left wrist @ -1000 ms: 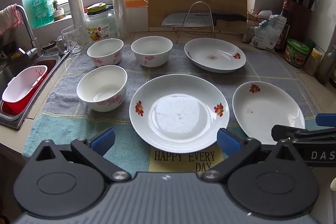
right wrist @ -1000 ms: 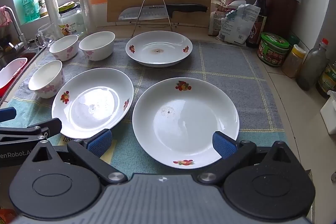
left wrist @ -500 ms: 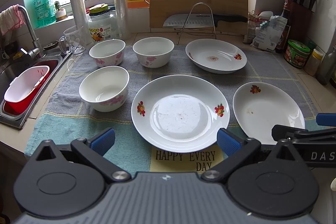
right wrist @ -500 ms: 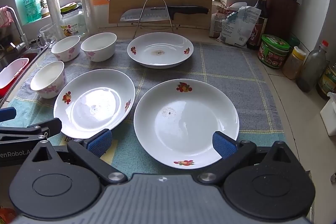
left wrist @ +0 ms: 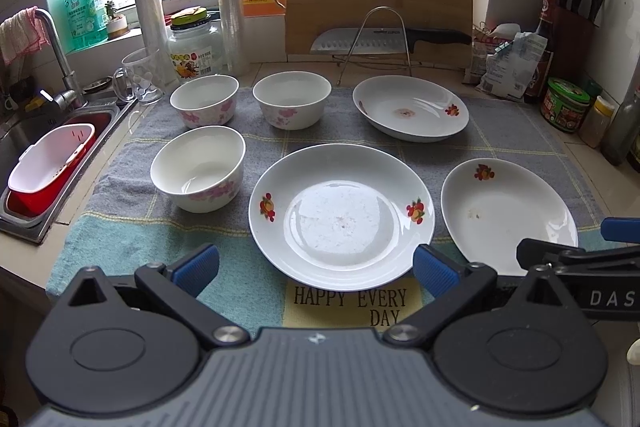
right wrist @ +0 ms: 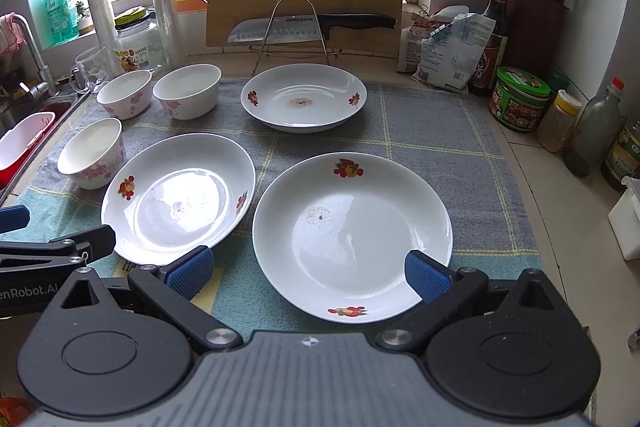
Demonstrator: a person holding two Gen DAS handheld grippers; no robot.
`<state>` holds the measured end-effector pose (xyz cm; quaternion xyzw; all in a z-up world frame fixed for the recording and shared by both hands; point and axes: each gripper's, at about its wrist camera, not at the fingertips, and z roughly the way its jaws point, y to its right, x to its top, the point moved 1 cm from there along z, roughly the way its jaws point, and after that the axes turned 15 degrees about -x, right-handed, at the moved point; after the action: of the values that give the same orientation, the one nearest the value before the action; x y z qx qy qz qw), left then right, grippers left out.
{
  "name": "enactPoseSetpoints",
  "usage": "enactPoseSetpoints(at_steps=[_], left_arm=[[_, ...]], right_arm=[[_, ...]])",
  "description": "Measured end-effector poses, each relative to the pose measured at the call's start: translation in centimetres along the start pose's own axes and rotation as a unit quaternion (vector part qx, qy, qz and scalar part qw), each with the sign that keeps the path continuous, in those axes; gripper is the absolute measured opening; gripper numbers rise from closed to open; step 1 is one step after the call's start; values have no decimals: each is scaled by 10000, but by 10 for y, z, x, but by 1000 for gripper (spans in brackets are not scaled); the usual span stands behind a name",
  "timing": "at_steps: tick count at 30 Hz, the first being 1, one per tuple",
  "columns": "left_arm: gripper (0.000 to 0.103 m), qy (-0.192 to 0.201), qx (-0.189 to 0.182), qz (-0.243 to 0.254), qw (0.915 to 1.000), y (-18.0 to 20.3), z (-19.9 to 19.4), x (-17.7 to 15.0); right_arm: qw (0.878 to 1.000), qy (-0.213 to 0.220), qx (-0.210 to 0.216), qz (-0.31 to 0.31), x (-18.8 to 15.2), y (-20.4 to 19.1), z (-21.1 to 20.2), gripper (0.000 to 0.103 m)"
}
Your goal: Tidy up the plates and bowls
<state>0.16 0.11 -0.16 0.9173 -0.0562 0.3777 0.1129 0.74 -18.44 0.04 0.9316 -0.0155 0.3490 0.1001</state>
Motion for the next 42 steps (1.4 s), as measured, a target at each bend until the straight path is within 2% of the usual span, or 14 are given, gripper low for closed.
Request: enactPoseSetpoints(at_steps=[42], left_arm=[[102,34,41,-28,10000,10,-1,6]], right_arm=[[9999,131,47,-18,2,7,0,103]])
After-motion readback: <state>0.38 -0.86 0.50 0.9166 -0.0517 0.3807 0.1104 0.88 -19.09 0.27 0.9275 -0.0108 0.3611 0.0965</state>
